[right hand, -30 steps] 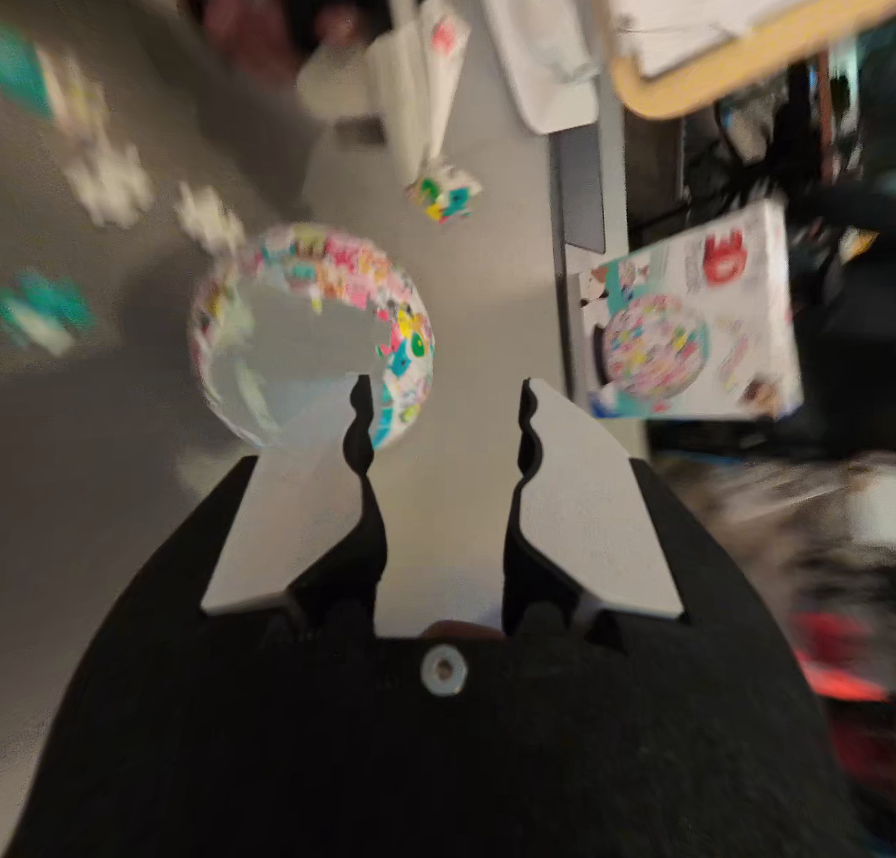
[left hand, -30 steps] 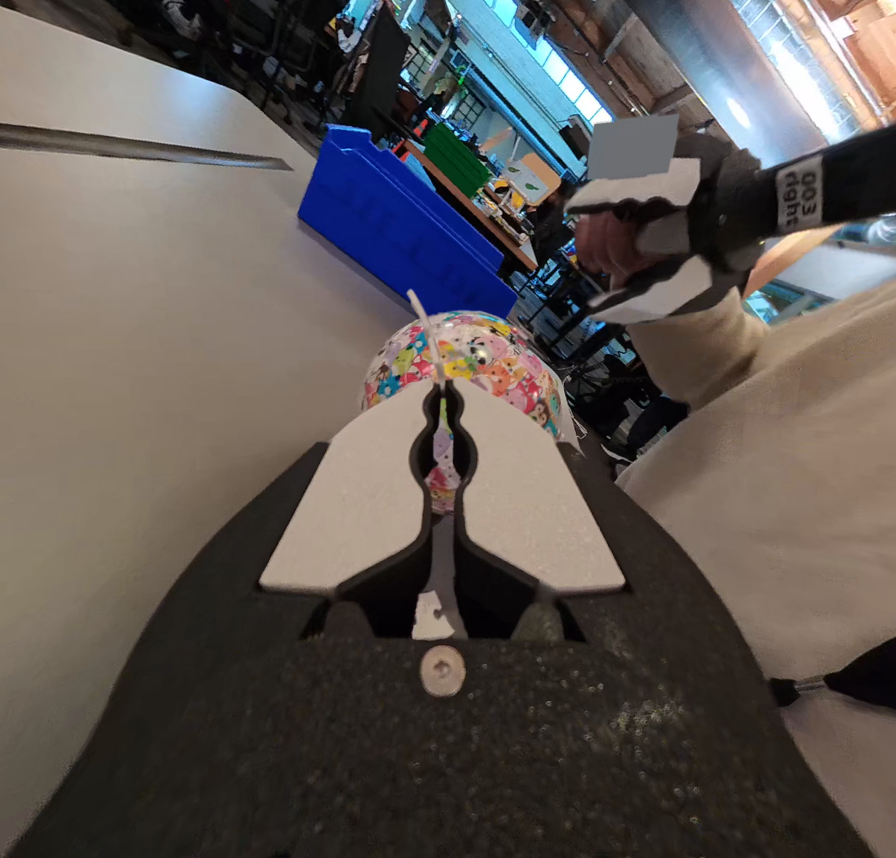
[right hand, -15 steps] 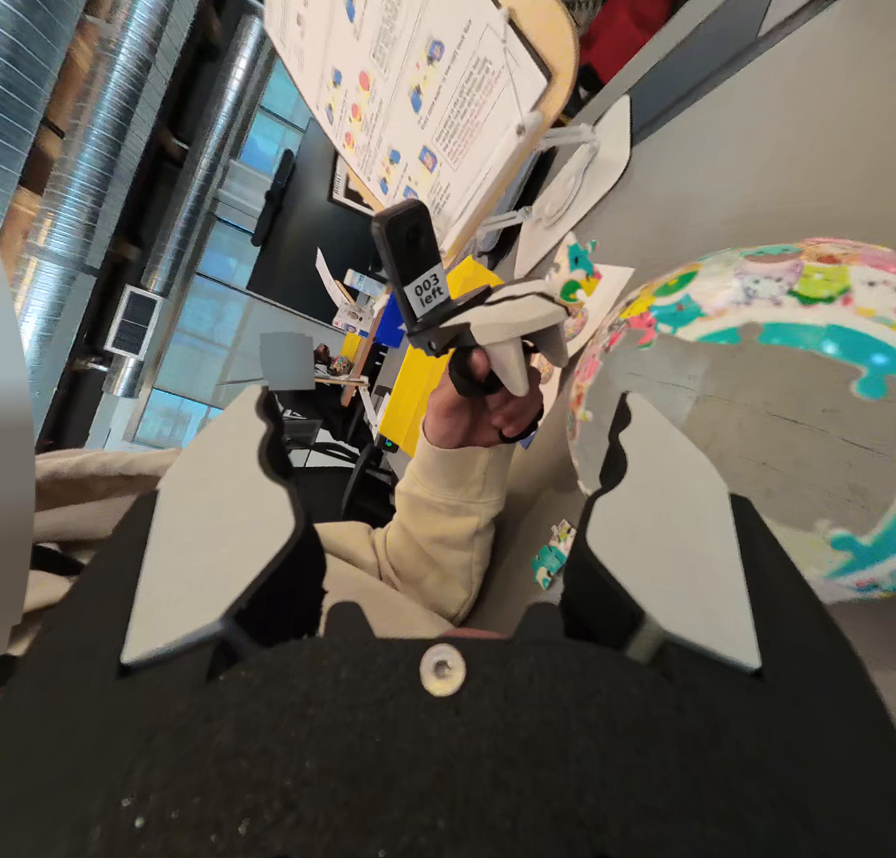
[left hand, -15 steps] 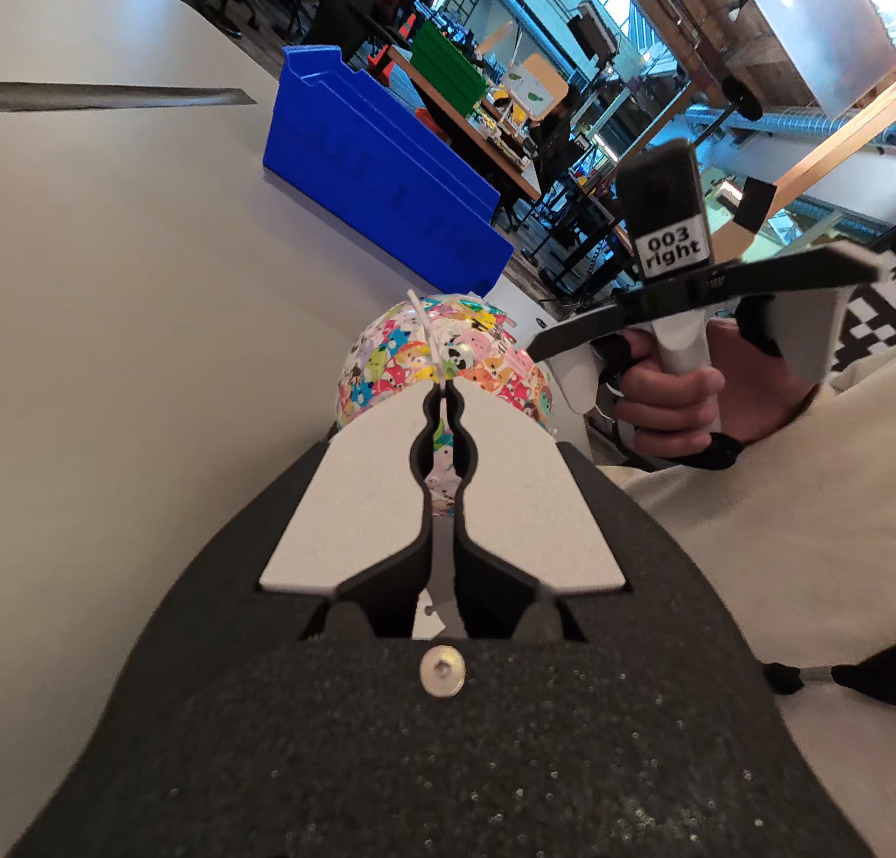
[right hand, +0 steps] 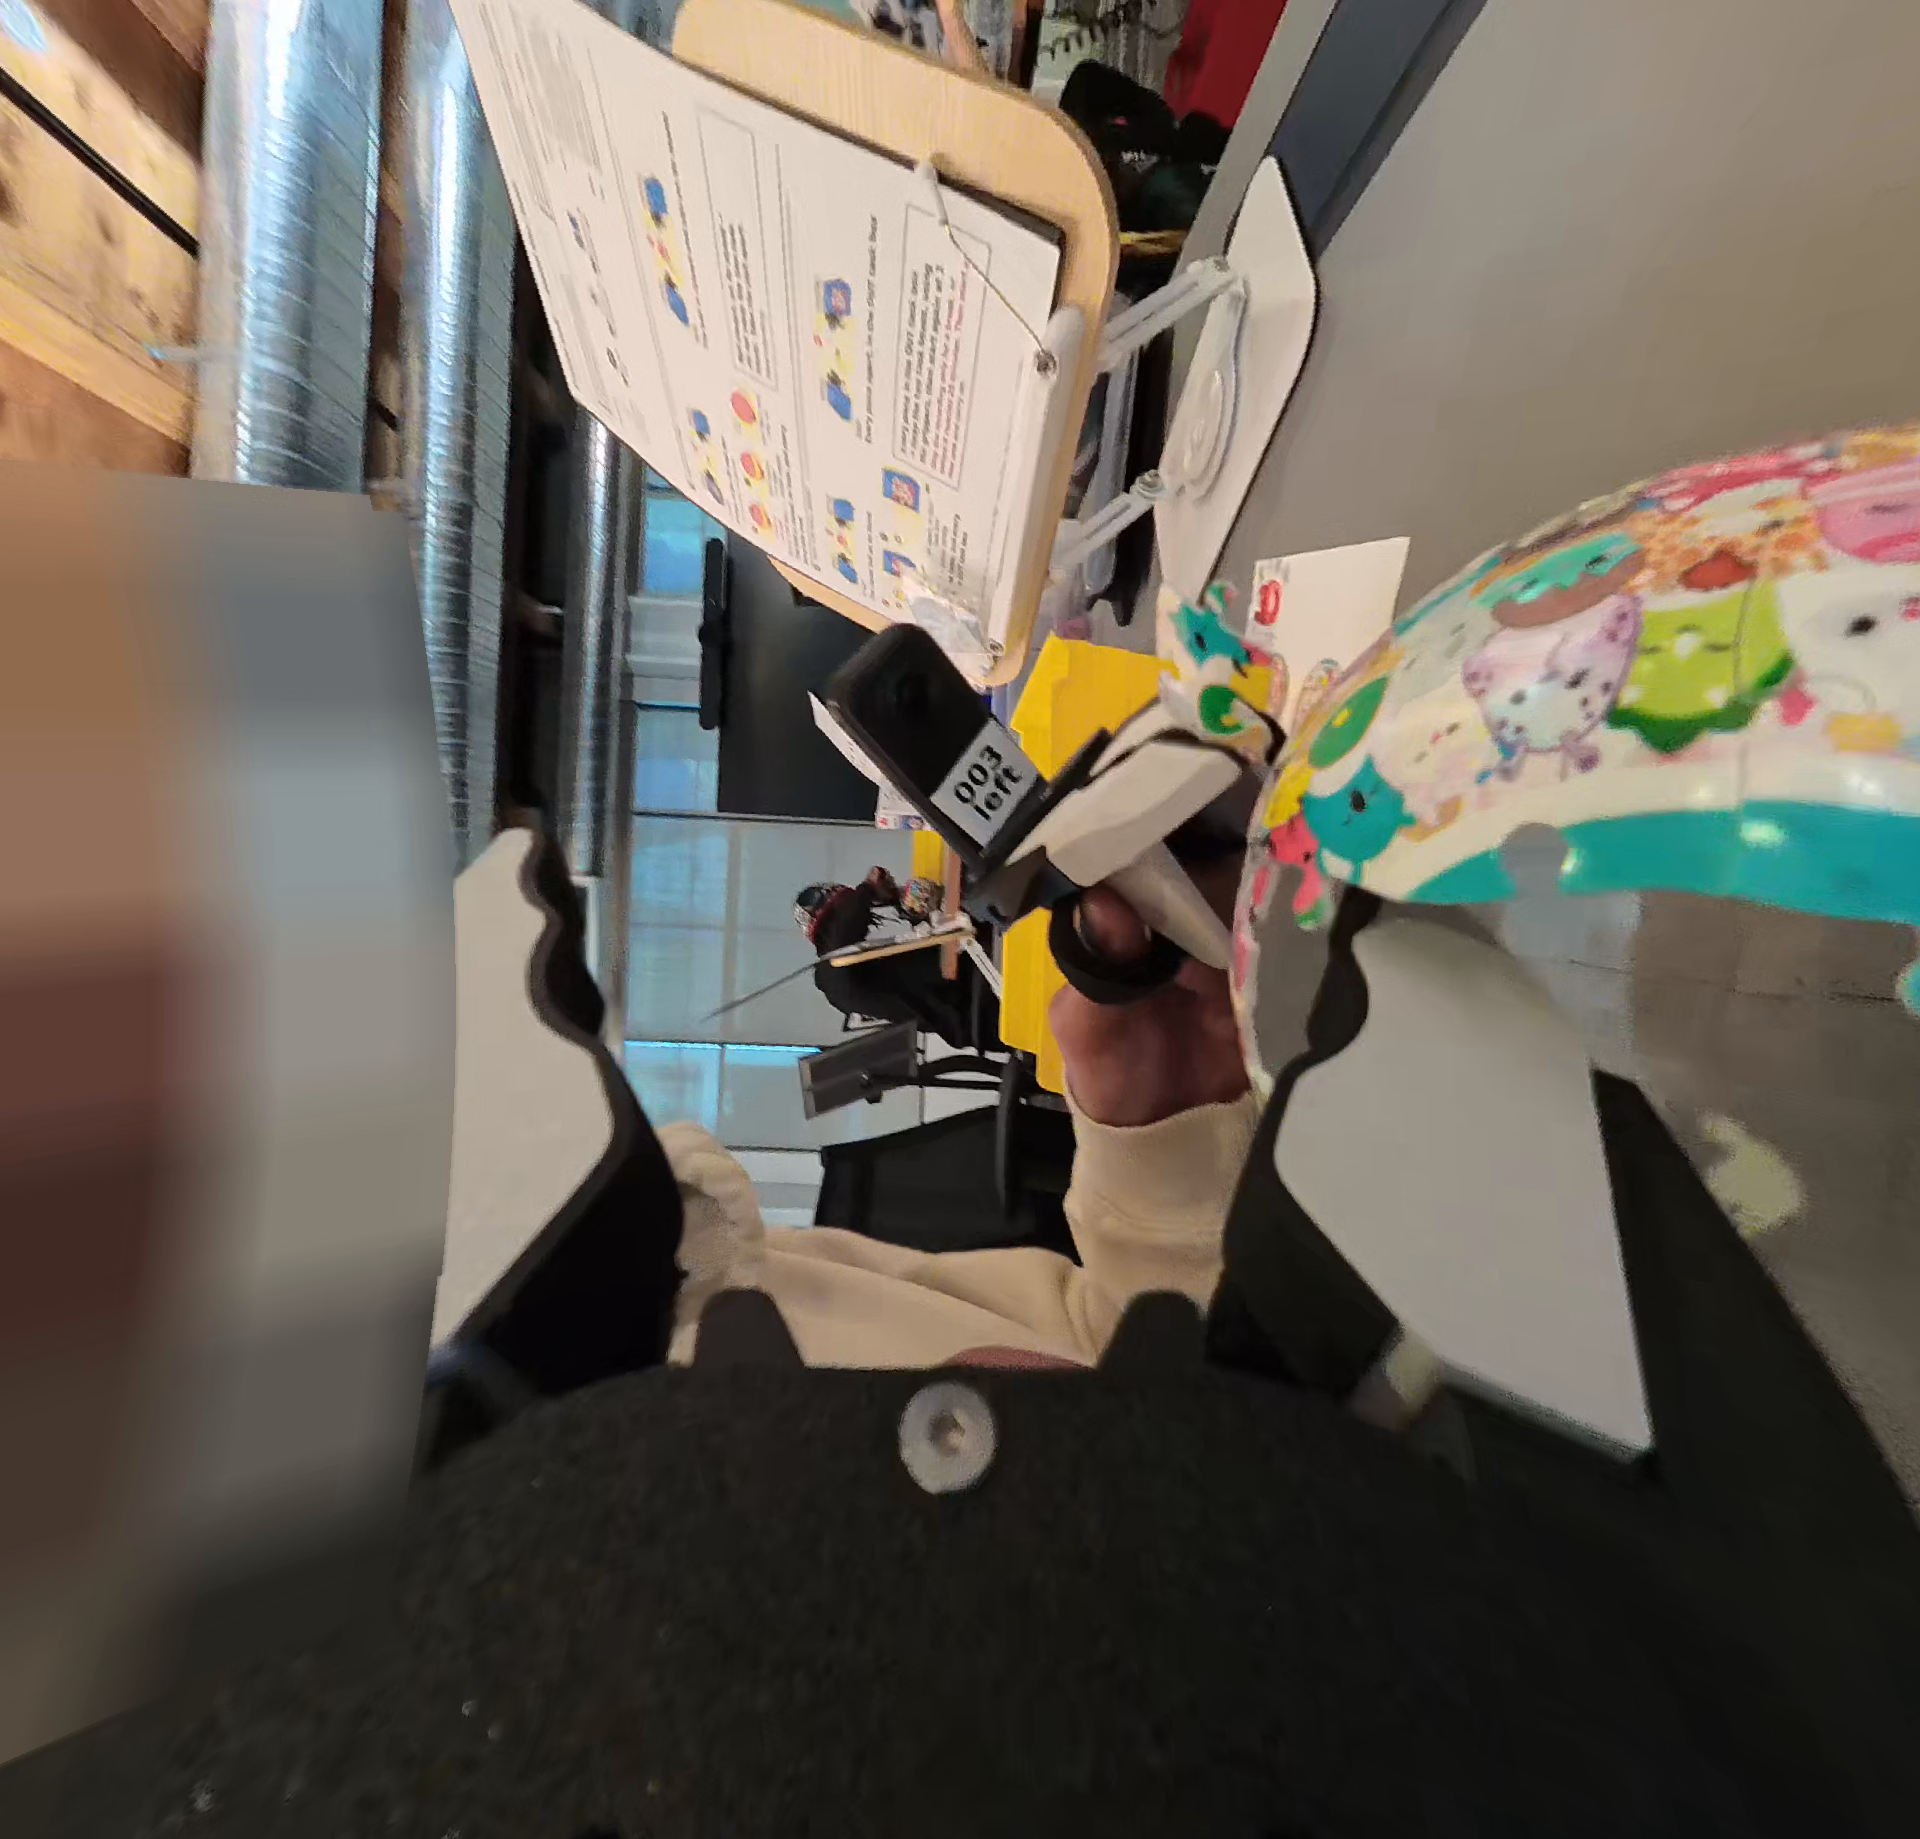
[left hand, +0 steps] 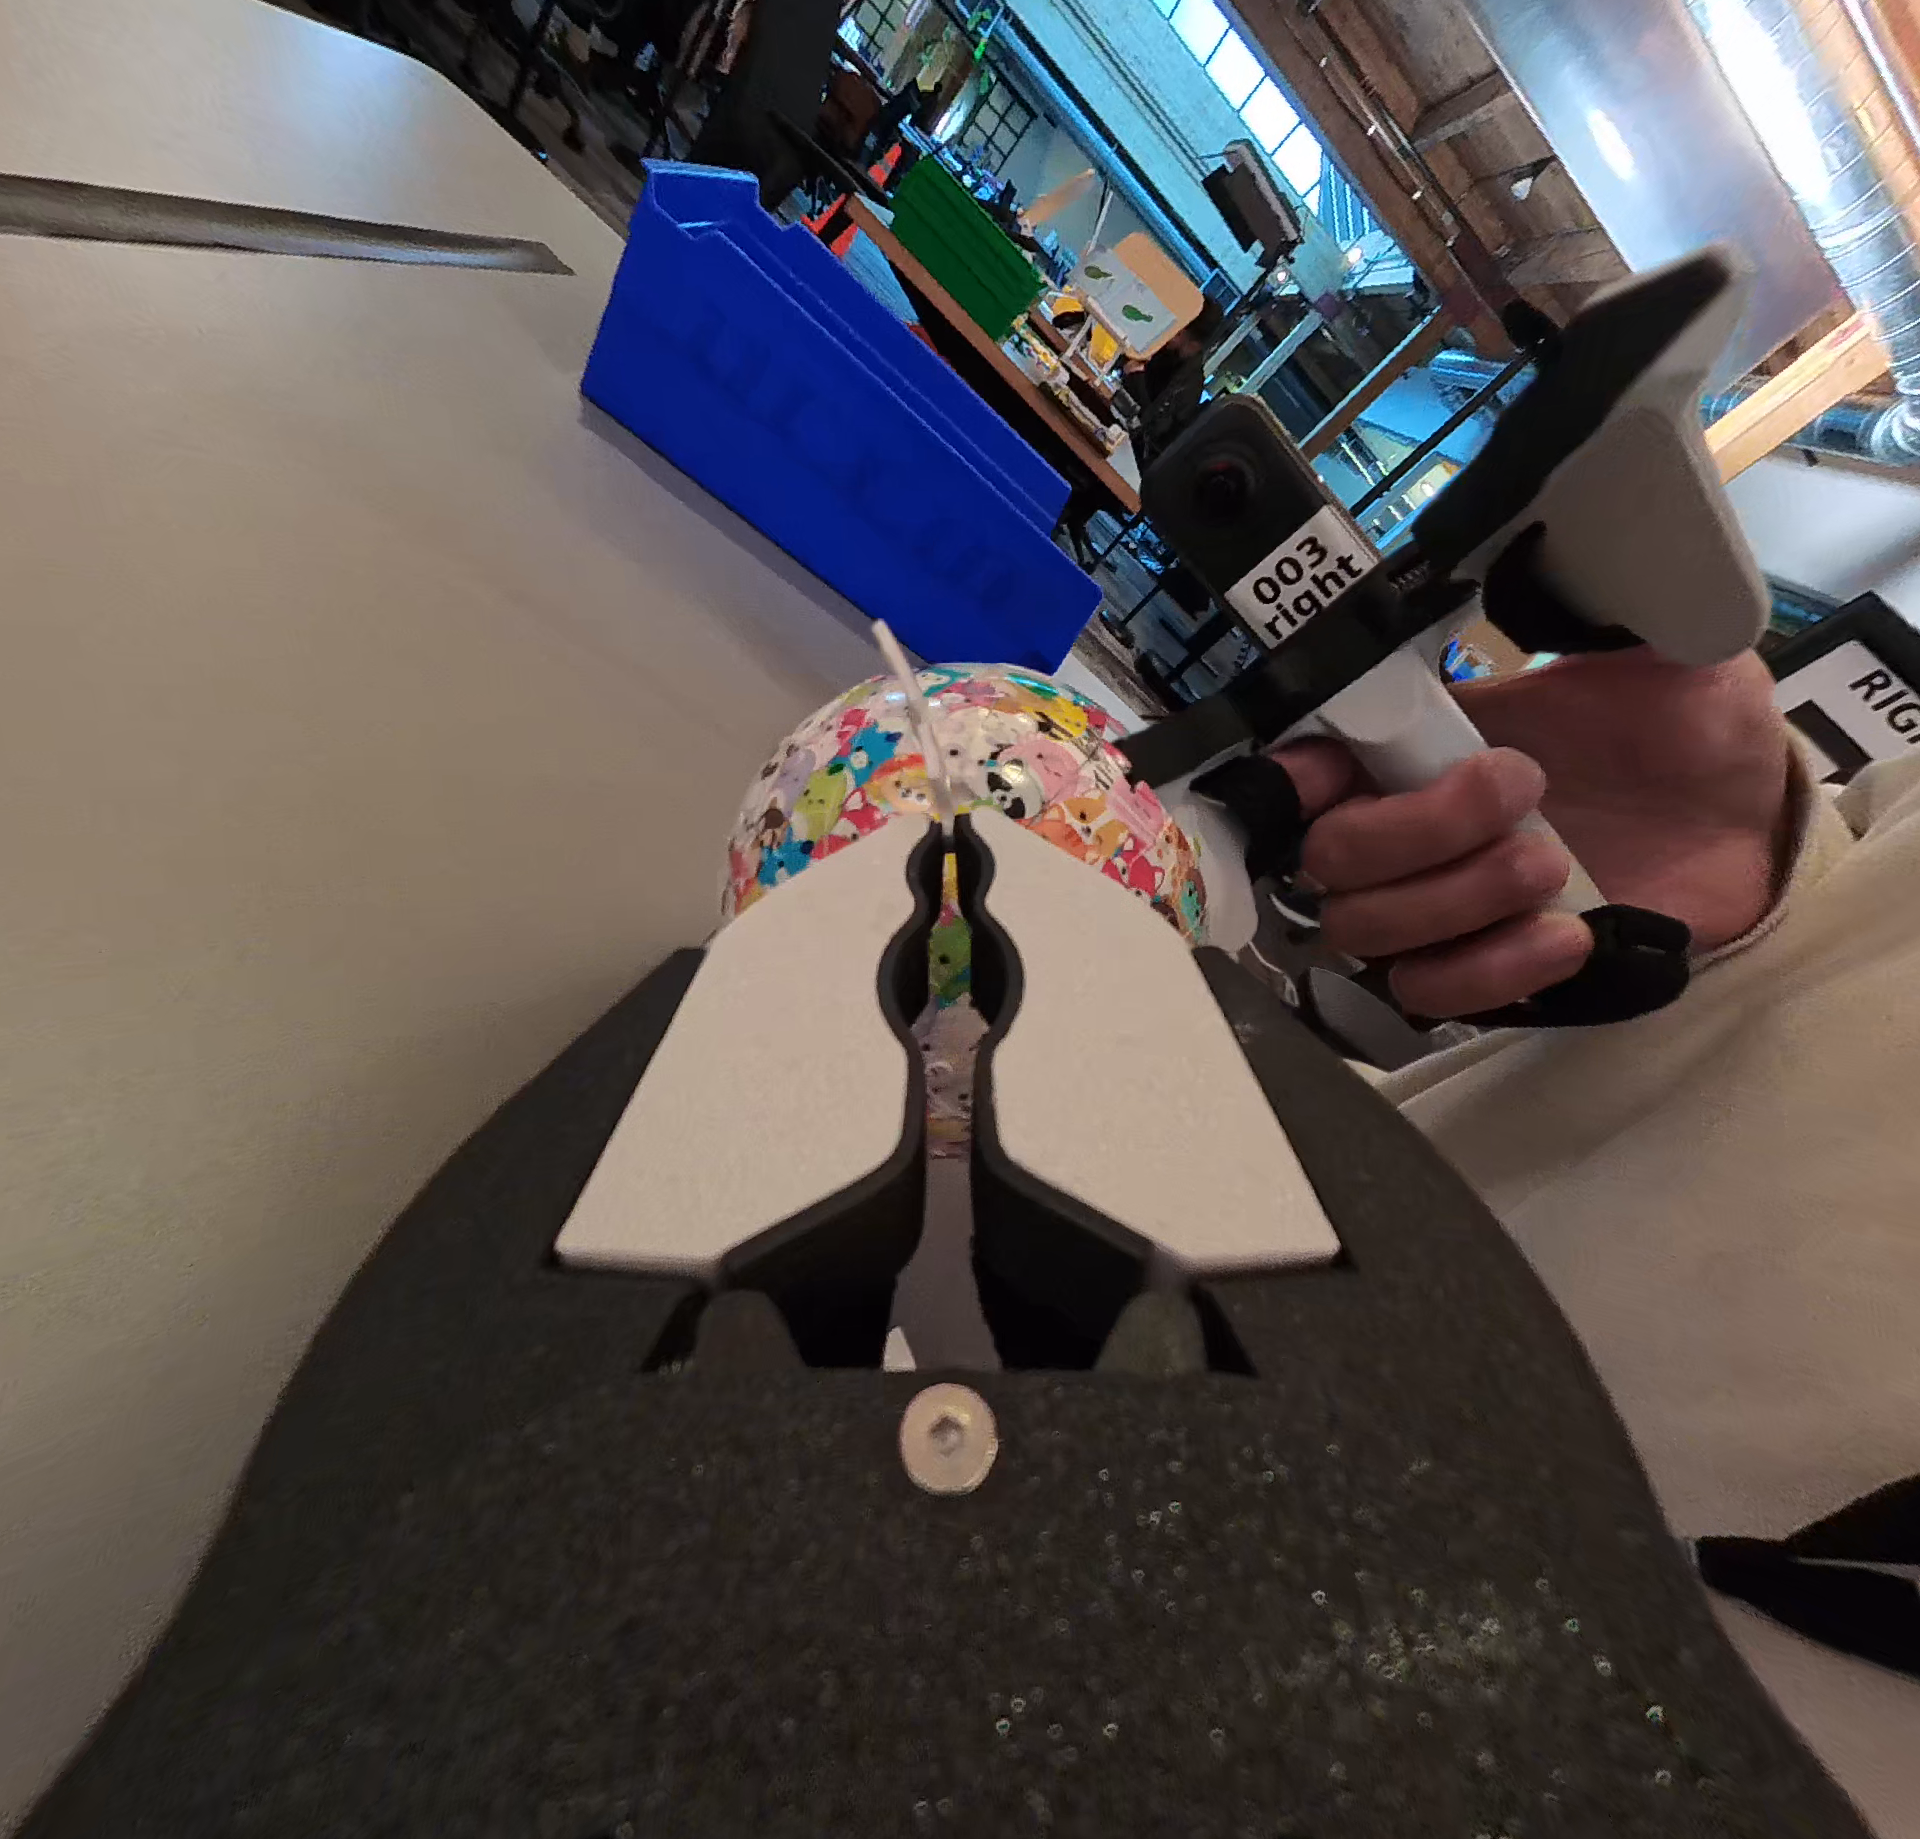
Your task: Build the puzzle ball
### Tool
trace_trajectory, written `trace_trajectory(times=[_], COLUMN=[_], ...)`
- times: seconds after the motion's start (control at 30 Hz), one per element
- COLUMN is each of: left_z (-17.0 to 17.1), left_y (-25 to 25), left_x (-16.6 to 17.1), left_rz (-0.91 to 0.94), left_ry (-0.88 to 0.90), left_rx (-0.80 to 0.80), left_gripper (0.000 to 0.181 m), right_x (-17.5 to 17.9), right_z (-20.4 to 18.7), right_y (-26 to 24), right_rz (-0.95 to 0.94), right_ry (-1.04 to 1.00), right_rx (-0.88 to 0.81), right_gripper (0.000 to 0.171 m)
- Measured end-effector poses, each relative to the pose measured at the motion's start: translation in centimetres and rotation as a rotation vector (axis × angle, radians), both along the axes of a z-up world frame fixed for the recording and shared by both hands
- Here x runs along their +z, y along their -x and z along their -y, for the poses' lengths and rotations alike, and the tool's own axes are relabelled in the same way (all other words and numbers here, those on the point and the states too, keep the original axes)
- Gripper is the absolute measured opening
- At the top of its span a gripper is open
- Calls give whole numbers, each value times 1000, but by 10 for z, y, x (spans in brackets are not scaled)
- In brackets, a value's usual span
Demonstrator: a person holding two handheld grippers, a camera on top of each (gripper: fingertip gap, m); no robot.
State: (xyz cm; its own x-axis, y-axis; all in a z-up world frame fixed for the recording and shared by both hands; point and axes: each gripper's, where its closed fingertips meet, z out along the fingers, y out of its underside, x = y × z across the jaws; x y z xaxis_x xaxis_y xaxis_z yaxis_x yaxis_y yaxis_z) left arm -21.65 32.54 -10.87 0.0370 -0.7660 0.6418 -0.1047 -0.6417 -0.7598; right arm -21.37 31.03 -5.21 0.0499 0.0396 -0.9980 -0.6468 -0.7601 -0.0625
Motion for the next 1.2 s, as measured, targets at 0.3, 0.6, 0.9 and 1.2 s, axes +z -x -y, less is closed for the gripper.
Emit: trace_trajectory(times=[0.3, 0.6, 0.9, 1.2], left_z=[4, -2, -27, -30], left_y=[-10, -11, 6, 20], left_x=[3, 10, 2, -15], left_rz=[25, 1, 7, 107], left_ry=[35, 1, -51, -57], left_rx=[-51, -31, 55, 75], left_gripper=[1, 1, 1, 1], right_x=[0, 5, 12, 20], right_z=[-13, -12, 39, 28], right_y=[1, 2, -5, -26], right_rz=[-165, -138, 69, 738], right_ry=[57, 24, 12, -471], right_rx=[-43, -21, 147, 849], right_gripper=[127, 129, 122, 17])
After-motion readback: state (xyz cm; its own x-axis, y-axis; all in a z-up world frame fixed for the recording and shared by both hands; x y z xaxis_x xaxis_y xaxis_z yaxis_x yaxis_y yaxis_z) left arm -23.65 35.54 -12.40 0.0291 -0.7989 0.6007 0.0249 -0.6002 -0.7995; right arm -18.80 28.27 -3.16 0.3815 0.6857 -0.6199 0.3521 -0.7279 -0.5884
